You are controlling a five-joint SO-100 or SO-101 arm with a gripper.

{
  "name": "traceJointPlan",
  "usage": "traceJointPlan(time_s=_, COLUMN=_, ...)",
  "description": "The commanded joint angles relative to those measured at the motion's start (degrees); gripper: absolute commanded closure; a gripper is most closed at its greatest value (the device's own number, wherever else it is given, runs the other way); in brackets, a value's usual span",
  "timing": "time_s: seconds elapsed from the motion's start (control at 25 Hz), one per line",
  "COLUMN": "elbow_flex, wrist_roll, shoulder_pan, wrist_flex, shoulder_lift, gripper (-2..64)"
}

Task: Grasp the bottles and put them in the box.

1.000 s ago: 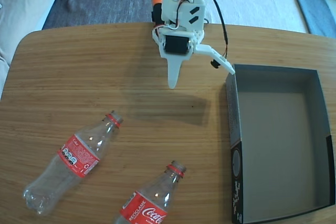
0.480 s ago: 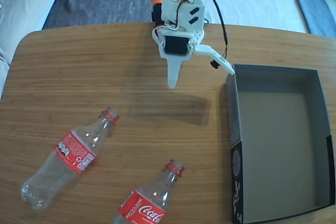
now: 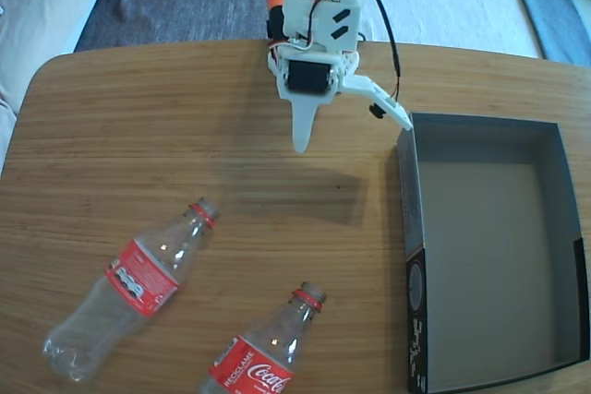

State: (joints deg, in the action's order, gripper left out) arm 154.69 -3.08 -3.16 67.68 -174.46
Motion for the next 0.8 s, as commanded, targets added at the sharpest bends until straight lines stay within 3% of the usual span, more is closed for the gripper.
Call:
traceJointPlan(time_s=0.0, elbow_flex=-7.1, wrist_roll=-0.1, shoulder_pan=0.2, wrist_flex=-1.0, shoulder_lift=6.4, gripper=61.8)
traceJointPlan(time_s=0.56, elbow_flex=-36.7, wrist_roll=-0.6, shoulder_pan=0.8, wrist_flex=-0.8, shoulder_lift=38.9, gripper=61.7)
traceJointPlan(time_s=0.76, elbow_flex=-42.0, wrist_roll=-12.6, shoulder_pan=0.8, wrist_flex=-0.7, shoulder_lift=47.4, gripper=61.7)
